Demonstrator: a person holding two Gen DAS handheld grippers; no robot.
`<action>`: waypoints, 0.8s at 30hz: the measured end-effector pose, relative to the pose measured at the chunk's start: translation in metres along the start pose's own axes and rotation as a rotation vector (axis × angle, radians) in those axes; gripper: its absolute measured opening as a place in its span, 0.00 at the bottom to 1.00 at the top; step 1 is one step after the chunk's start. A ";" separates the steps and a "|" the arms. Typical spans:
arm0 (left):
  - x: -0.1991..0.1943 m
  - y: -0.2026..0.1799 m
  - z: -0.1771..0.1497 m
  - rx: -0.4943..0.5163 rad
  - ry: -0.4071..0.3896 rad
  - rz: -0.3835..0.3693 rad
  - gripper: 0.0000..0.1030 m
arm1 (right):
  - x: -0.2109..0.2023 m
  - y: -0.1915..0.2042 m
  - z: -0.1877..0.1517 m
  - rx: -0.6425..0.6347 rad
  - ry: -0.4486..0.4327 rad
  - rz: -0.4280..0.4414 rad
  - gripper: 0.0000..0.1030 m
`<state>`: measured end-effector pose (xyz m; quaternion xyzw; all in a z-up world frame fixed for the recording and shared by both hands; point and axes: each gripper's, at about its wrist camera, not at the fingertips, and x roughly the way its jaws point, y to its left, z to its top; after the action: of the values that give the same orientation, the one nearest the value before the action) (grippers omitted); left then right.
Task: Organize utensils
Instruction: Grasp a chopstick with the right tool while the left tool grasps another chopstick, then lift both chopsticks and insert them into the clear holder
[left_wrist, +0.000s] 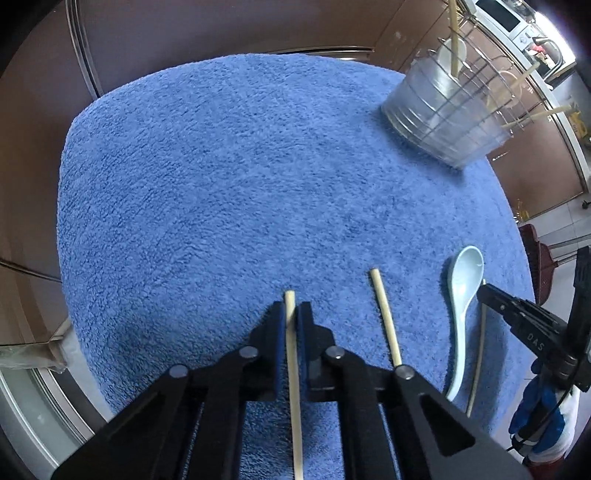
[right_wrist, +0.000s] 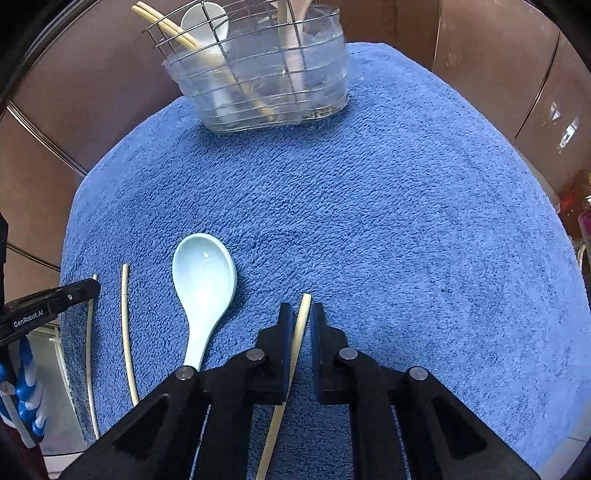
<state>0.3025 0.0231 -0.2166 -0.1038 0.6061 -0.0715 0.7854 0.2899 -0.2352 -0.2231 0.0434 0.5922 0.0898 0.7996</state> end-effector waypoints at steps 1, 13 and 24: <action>-0.001 -0.001 -0.001 0.005 -0.008 0.003 0.05 | 0.001 0.000 0.000 0.004 -0.004 0.004 0.08; -0.059 -0.003 -0.027 0.050 -0.210 -0.034 0.05 | -0.052 -0.001 -0.022 -0.009 -0.138 0.076 0.06; -0.140 -0.016 -0.073 0.123 -0.415 -0.043 0.05 | -0.153 0.013 -0.078 -0.068 -0.381 0.118 0.05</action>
<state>0.1964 0.0357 -0.0990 -0.0811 0.4235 -0.1023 0.8964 0.1713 -0.2552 -0.0999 0.0672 0.4232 0.1464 0.8916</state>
